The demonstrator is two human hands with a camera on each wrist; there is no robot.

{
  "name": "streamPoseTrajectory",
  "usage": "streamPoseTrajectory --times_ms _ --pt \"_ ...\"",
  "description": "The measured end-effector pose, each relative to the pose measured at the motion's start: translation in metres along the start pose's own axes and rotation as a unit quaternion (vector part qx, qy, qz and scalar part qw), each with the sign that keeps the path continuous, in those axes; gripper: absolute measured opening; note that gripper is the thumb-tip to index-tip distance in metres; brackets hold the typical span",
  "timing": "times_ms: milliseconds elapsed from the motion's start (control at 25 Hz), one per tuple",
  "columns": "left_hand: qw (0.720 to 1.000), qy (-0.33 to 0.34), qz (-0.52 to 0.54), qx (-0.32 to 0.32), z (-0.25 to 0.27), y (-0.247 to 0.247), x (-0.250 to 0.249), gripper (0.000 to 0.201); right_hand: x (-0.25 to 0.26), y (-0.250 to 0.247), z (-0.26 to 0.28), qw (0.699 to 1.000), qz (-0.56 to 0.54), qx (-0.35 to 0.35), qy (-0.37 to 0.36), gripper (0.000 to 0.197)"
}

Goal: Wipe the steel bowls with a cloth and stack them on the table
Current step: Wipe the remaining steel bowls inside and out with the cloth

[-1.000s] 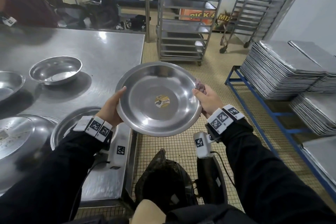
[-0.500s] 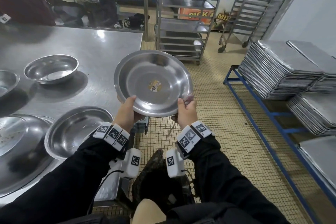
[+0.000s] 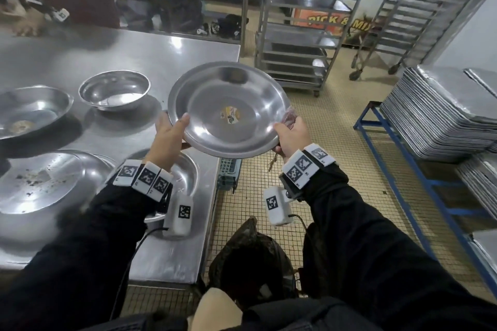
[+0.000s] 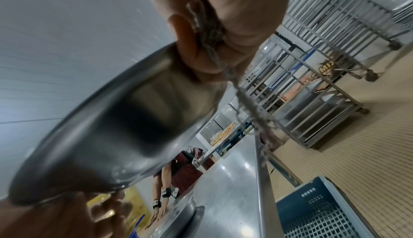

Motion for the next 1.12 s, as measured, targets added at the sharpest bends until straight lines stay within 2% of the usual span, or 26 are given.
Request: streamPoseTrajectory --times_ms 80,160,320,440,520,600,720,880,960,1040,1120 --pt "0.999 -0.009 -0.026 -0.022 -0.019 -0.035 -0.004 0.009 -0.001 0.033 -0.01 0.999 0.031 0.026 0.005 0.019" --pt "0.996 -0.049 -0.066 -0.017 -0.039 -0.07 0.006 0.017 0.0 0.07 -0.021 0.996 0.068 0.054 0.012 0.019" --pt "0.982 -0.105 -0.153 0.038 -0.071 -0.127 0.029 0.021 0.003 0.14 -0.043 0.984 0.133 0.111 0.03 0.024" --pt "0.974 -0.139 -0.164 0.075 -0.091 -0.152 0.043 0.004 0.006 0.186 -0.066 0.98 0.163 0.114 0.027 0.021" --pt "0.966 -0.154 -0.18 0.103 -0.108 -0.158 0.054 0.012 0.005 0.207 -0.083 0.974 0.196 0.106 0.029 0.016" --pt "0.955 -0.157 -0.213 0.134 -0.123 -0.157 0.064 0.012 0.002 0.219 -0.099 0.965 0.241 0.097 0.03 0.015" --pt "0.942 -0.147 -0.254 0.166 -0.147 -0.155 0.078 0.007 -0.006 0.228 -0.119 0.953 0.291 0.075 0.046 0.024" --pt "0.93 -0.148 -0.278 0.19 -0.163 -0.15 0.096 0.015 -0.022 0.23 -0.131 0.944 0.319 0.061 0.064 0.025" --pt "0.923 -0.156 -0.29 0.197 -0.164 -0.148 0.104 0.004 -0.029 0.232 -0.135 0.943 0.321 0.061 0.059 0.014" --pt "0.915 -0.162 -0.305 0.209 -0.165 -0.145 0.111 0.01 -0.034 0.233 -0.14 0.939 0.332 0.062 0.063 0.007" --pt "0.907 -0.169 -0.323 0.209 -0.165 -0.147 0.119 0.012 -0.04 0.233 -0.144 0.936 0.339 0.065 0.067 0.009"
Point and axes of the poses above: each hand's wrist, its own z-axis away from the middle knuckle, its own y-axis out of the palm, x = y × z, the point moved 10 cm from there along -z, towards the middle knuckle, and after that the axes turned 7 degrees about y, right-handed, at the moved point
